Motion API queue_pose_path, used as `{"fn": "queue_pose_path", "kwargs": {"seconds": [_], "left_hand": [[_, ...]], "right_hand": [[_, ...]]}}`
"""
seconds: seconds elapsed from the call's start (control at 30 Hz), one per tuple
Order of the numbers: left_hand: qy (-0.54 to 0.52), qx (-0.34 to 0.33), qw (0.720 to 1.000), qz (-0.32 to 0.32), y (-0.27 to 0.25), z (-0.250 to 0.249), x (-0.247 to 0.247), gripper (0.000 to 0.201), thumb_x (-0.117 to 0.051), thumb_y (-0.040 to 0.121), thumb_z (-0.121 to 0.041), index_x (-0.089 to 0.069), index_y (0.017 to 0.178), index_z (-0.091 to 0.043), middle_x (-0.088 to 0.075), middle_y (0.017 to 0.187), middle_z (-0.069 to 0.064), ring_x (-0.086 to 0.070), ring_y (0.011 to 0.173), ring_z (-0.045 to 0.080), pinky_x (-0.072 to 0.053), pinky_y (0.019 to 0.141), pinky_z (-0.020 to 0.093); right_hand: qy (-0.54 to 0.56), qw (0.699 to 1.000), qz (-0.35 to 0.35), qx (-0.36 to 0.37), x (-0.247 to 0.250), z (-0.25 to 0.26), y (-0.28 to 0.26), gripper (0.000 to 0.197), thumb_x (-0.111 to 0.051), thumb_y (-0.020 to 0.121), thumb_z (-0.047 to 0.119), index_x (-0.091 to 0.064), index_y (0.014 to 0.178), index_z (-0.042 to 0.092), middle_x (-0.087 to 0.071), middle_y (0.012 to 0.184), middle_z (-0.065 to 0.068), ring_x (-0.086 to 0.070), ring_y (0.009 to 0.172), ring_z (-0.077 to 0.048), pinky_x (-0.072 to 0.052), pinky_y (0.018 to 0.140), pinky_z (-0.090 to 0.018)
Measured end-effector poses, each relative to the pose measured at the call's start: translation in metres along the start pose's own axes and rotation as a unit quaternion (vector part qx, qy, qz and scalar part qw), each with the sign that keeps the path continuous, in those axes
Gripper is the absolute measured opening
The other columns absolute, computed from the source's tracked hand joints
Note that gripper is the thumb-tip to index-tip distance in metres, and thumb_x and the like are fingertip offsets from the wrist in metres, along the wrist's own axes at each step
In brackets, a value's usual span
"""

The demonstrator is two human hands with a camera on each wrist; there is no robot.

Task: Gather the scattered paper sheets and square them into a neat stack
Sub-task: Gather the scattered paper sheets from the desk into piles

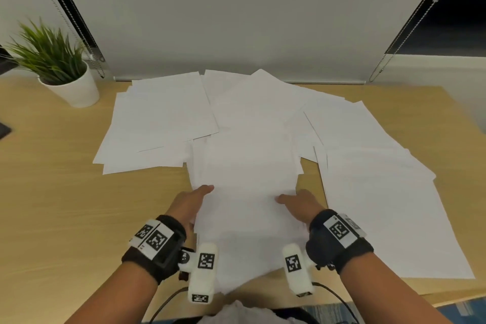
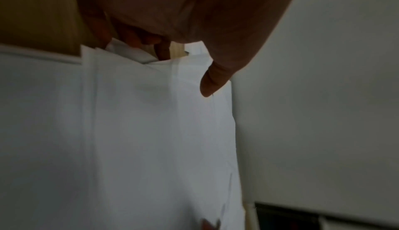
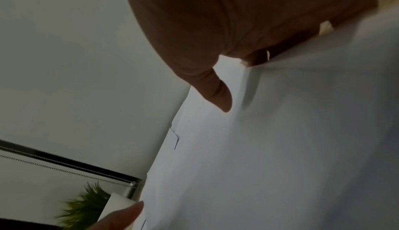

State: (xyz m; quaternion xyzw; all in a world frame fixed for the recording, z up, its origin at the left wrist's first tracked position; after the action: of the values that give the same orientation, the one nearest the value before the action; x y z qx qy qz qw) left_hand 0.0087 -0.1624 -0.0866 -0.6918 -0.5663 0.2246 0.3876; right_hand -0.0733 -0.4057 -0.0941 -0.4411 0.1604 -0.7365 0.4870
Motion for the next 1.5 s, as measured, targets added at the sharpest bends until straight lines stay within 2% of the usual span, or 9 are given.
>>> {"fn": "queue_pose_path", "kwargs": {"seconds": [0.1, 0.2, 0.33, 0.5, 0.7, 0.87, 1.03, 1.2, 1.5], "left_hand": [[0.121, -0.030, 0.990, -0.061, 0.008, 0.000, 0.005, 0.095, -0.068, 0.062, -0.064, -0.043, 0.137, -0.011, -0.050, 0.134, 0.012, -0.051, 0.118, 0.031, -0.046, 0.101, 0.045], [0.037, -0.044, 0.997, -0.042, 0.011, 0.000, 0.002, 0.086, -0.074, 0.074, -0.046, -0.032, 0.138, -0.008, -0.048, 0.135, 0.013, -0.051, 0.117, 0.028, -0.044, 0.102, 0.041], [0.021, -0.041, 0.999, -0.015, 0.011, -0.002, 0.000, 0.080, -0.068, 0.085, -0.038, -0.030, 0.144, 0.000, -0.045, 0.141, 0.011, -0.044, 0.129, 0.027, -0.035, 0.105, 0.036], [0.075, -0.119, 0.990, 0.001, 0.015, -0.009, 0.019, 0.034, -0.061, 0.092, -0.031, -0.062, 0.111, -0.003, -0.064, 0.123, 0.021, -0.059, 0.094, 0.024, -0.046, 0.084, 0.033], [0.080, -0.143, 0.985, 0.063, 0.018, -0.002, 0.003, 0.060, -0.073, 0.082, -0.035, -0.052, 0.135, -0.014, -0.064, 0.126, 0.005, -0.060, 0.116, 0.026, -0.045, 0.104, 0.046], [0.006, -0.030, 0.993, 0.117, 0.026, 0.023, 0.015, 0.053, -0.075, 0.077, -0.043, -0.066, 0.117, -0.010, -0.072, 0.113, 0.009, -0.065, 0.107, 0.027, -0.046, 0.102, 0.048], [0.024, -0.103, 0.994, 0.023, 0.027, 0.019, 0.010, 0.051, -0.073, 0.084, -0.025, -0.056, 0.128, -0.005, -0.064, 0.125, 0.012, -0.059, 0.115, 0.031, -0.045, 0.104, 0.048], [0.045, -0.195, 0.980, 0.016, 0.013, 0.012, 0.015, 0.047, -0.070, 0.087, -0.021, -0.056, 0.131, -0.011, -0.065, 0.124, 0.006, -0.061, 0.113, 0.026, -0.046, 0.103, 0.048], [-0.013, -0.327, 0.943, 0.054, -0.025, -0.011, 0.021, 0.019, -0.065, 0.088, -0.009, -0.070, 0.102, -0.022, -0.078, 0.095, -0.010, -0.072, 0.093, 0.009, -0.057, 0.074, 0.019]], "right_hand": [[-0.026, 0.999, -0.022, -0.005, -0.001, -0.005, 0.004, 0.057, -0.062, 0.083, 0.032, -0.051, 0.127, -0.002, -0.056, 0.127, -0.017, -0.056, 0.111, -0.032, -0.049, 0.091, -0.038], [0.008, 1.000, -0.006, 0.005, -0.003, -0.003, 0.004, 0.044, -0.059, 0.088, 0.020, -0.051, 0.124, -0.004, -0.060, 0.116, -0.013, -0.056, 0.096, -0.025, -0.046, 0.067, -0.026], [0.016, 1.000, 0.011, 0.004, -0.010, 0.003, -0.003, 0.047, -0.050, 0.095, 0.015, -0.038, 0.135, -0.006, -0.050, 0.134, -0.019, -0.051, 0.112, -0.029, -0.038, 0.083, -0.025], [0.054, 0.998, 0.000, 0.018, -0.005, -0.001, 0.001, 0.029, -0.051, 0.092, 0.007, -0.046, 0.118, -0.002, -0.053, 0.110, -0.012, -0.052, 0.087, -0.019, -0.039, 0.062, -0.024], [0.202, 0.976, 0.082, 0.014, -0.026, -0.005, -0.013, 0.040, -0.053, 0.089, -0.001, -0.051, 0.128, 0.006, -0.064, 0.116, -0.012, -0.061, 0.103, -0.031, -0.051, 0.092, -0.042], [0.164, 0.986, 0.018, 0.013, -0.010, -0.016, -0.011, 0.040, -0.056, 0.088, 0.009, -0.046, 0.126, 0.004, -0.059, 0.117, -0.013, -0.058, 0.101, -0.028, -0.048, 0.083, -0.035], [0.051, 0.996, 0.034, 0.061, -0.027, -0.011, -0.016, 0.045, -0.047, 0.090, 0.005, -0.039, 0.134, 0.004, -0.054, 0.126, -0.014, -0.054, 0.100, -0.023, -0.045, 0.066, -0.021], [0.098, 0.988, 0.023, 0.121, -0.022, -0.016, -0.028, 0.050, -0.050, 0.090, 0.003, -0.042, 0.138, 0.012, -0.057, 0.131, -0.007, -0.055, 0.116, -0.024, -0.045, 0.103, -0.043], [0.190, 0.952, -0.034, 0.238, -0.008, -0.010, -0.052, 0.046, -0.051, 0.093, 0.003, -0.045, 0.136, 0.018, -0.061, 0.129, 0.004, -0.057, 0.118, -0.011, -0.043, 0.106, -0.036]]}}
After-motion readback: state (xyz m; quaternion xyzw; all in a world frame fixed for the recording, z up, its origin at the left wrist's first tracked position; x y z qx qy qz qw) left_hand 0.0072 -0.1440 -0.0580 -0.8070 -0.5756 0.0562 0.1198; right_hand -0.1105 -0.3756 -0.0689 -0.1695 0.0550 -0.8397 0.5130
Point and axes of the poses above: each hand's wrist, its own y-axis towards the middle knuckle, its own x-axis out of the back of the hand, z = x × y, the point moved 5 cm from there along y, towards the middle knuckle
